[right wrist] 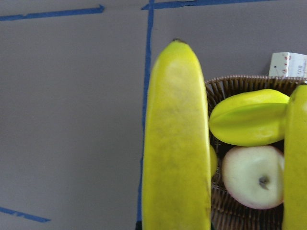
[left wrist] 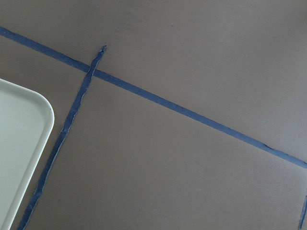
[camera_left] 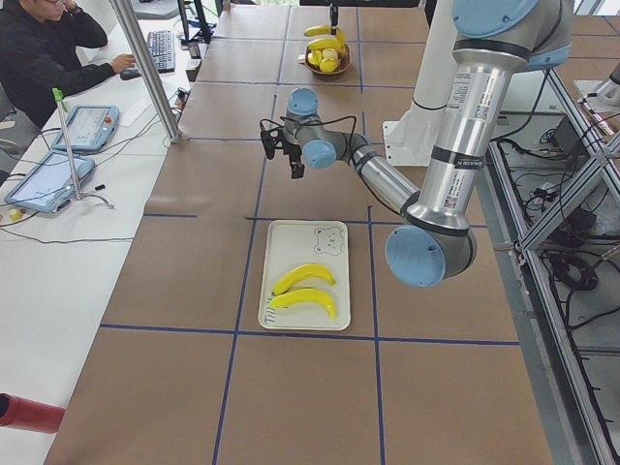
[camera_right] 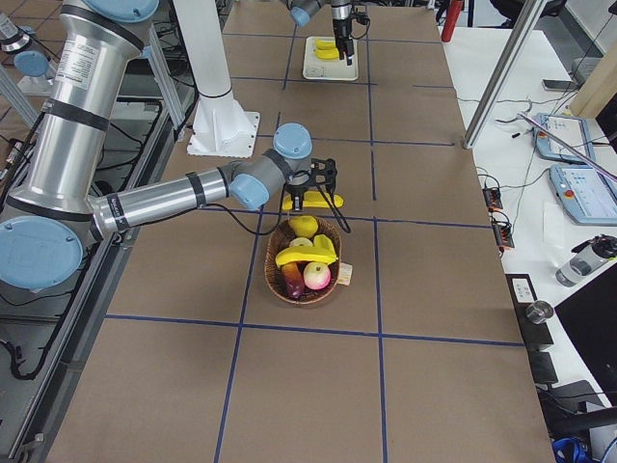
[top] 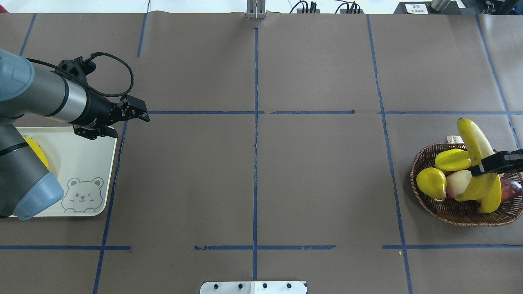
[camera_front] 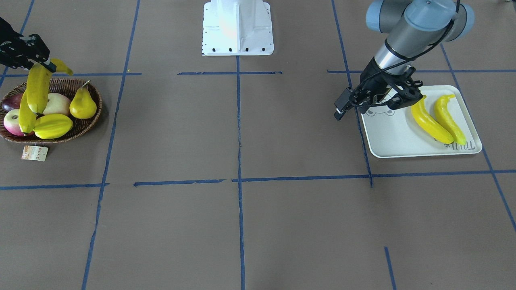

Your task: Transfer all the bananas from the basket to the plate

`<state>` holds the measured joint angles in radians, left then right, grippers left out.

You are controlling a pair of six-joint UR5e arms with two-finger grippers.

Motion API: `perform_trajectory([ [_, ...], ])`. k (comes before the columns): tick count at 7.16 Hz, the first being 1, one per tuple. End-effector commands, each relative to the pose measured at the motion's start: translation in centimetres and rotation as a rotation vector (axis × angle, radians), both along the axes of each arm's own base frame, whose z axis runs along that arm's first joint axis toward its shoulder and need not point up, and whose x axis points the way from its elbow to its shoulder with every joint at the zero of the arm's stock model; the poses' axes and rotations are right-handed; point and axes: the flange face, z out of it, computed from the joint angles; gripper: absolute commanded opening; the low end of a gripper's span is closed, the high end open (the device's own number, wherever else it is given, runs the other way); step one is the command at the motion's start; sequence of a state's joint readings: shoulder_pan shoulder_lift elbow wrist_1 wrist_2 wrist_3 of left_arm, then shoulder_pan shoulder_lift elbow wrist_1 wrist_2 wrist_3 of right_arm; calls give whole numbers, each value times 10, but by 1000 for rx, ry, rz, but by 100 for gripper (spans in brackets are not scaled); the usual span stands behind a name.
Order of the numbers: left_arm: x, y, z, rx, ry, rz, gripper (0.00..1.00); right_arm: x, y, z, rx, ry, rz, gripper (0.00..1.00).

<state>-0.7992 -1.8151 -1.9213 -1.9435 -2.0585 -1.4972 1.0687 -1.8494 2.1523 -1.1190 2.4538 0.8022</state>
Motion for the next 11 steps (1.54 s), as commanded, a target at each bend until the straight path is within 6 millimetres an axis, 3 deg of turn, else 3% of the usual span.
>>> perform_trajectory([
  [1,6,-4,-20,25,25,3,100,-35,-43,-65,91,-100,-38,1],
  [2,25,-1,-43,53,55,30,100,-64,-67,-90,80,-127,-36,1],
  [3,37,0,-58,35,89,23,100,-96,-71,-118,42,-154,-34,1],
  [4,46,-3,-85,50,174,7,100,-123,-70,-146,29,-169,-3,1],
  [5,46,3,-100,71,320,-14,99,-147,-65,-172,38,-191,-3,2],
  [6,43,10,-111,59,438,-30,99,-177,-56,-207,22,-224,22,2],
  [7,51,20,-133,54,491,-12,99,-212,-40,-242,6,-261,50,2],
  [9,69,35,-175,50,559,27,99,-254,-11,-268,45,-289,50,2],
  [11,80,45,-192,50,583,53,99,-279,12,-280,65,-302,42,2],
])
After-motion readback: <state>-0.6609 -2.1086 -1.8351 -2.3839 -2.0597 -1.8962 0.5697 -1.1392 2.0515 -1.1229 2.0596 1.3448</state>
